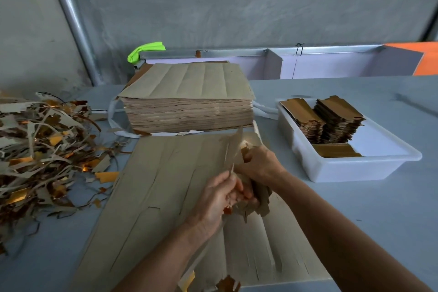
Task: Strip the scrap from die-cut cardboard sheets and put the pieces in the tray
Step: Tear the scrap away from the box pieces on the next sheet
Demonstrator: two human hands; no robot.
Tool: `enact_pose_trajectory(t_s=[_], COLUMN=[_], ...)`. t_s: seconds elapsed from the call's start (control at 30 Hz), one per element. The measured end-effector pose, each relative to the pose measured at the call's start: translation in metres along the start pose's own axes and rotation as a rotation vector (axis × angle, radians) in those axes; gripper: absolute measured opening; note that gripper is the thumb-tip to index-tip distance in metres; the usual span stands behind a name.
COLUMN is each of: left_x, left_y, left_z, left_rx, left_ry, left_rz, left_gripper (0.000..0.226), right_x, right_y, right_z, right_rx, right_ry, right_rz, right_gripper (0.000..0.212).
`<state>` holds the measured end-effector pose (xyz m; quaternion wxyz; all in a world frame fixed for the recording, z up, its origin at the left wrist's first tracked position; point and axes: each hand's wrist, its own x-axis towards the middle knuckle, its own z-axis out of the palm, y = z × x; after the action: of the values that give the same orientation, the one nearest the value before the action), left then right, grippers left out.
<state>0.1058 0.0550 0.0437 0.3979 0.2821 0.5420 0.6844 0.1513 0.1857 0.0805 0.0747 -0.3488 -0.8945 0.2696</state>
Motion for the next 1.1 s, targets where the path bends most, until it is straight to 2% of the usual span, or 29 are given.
enact_pose_trajectory(t_s=[0.07,0.1,0.17,0.23,0.3,0.4,0.43,0.47,0.5,0.53,0.57,0.63,0.67,0.73,0.83,0.93,1.0,1.03,1.1], left_x=[-0.003,-0.002,0.004,0.014,0.025,0.036,0.039,0.041,0.04,0.038,0.033,0.026,0.024,0.027,0.037,0.045,0.049,0.051,0.054], left_y=[0.004,0.007,0.019,0.03,0.037,0.036,0.033,0.029,0.027,0.025,0.026,0.031,0.033,0.035,0.043,0.048,0.049,0.05,0.052], left_z=[0.001,-0.002,-0.011,-0.027,-0.048,-0.075,-0.082,-0.086,-0.085,-0.08,-0.072,-0.05,-0.039,-0.024,-0.021,-0.03,-0.041,-0.046,-0.058], left_rx=[0.032,0.034,0.019,0.004,-0.003,-0.106,-0.011,0.217,0.513,0.786,0.955,1.075,1.12,1.228,1.373,1.331,1.387,1.425,1.485], left_ry=[-0.009,0.029,0.225,0.507,0.729,0.862,0.869,0.864,0.821,0.742,0.639,0.362,0.22,0.032,0.002,-0.031,0.06,0.136,0.319], left_rz=[0.001,0.012,0.055,0.087,0.049,-0.108,-0.158,-0.198,-0.197,-0.133,0.014,0.369,0.482,0.538,0.444,0.428,0.417,0.405,0.359], left_gripper=[0.027,0.027,0.03,0.032,0.033,0.029,0.023,0.02,0.029,0.044,0.059,0.077,0.078,0.068,0.039,0.024,0.018,0.017,0.016], right_x=[-0.001,-0.002,-0.004,-0.01,-0.018,-0.027,-0.029,-0.03,-0.029,-0.027,-0.025,-0.022,-0.022,-0.025,-0.032,-0.039,-0.041,-0.043,-0.042], right_y=[0.004,0.008,0.022,0.034,0.045,0.054,0.054,0.052,0.049,0.044,0.039,0.028,0.023,0.013,0.007,0.012,0.018,0.02,0.028], right_z=[0.002,0.003,0.005,0.005,0.003,-0.002,-0.004,-0.005,-0.006,-0.006,-0.005,-0.004,-0.003,0.0,0.006,0.01,0.011,0.012,0.016], right_rx=[-0.039,-0.016,0.198,0.419,0.493,0.576,0.57,0.508,0.401,0.287,0.182,0.036,-0.007,-0.057,-0.138,-0.113,0.002,0.066,0.214], right_ry=[-0.002,-0.001,-0.036,-0.091,-0.144,-0.235,-0.259,-0.264,-0.246,-0.215,-0.183,-0.136,-0.113,-0.066,0.013,0.069,0.046,0.034,0.07], right_rz=[0.019,0.038,0.124,0.197,0.223,0.164,0.125,0.086,0.051,0.012,-0.033,-0.111,-0.151,-0.255,-0.385,-0.421,-0.401,-0.37,-0.259], right_gripper=[0.009,0.007,0.01,0.009,0.007,0.011,0.009,0.007,0.004,0.005,0.009,0.016,0.018,0.019,0.025,0.019,0.022,0.029,0.03])
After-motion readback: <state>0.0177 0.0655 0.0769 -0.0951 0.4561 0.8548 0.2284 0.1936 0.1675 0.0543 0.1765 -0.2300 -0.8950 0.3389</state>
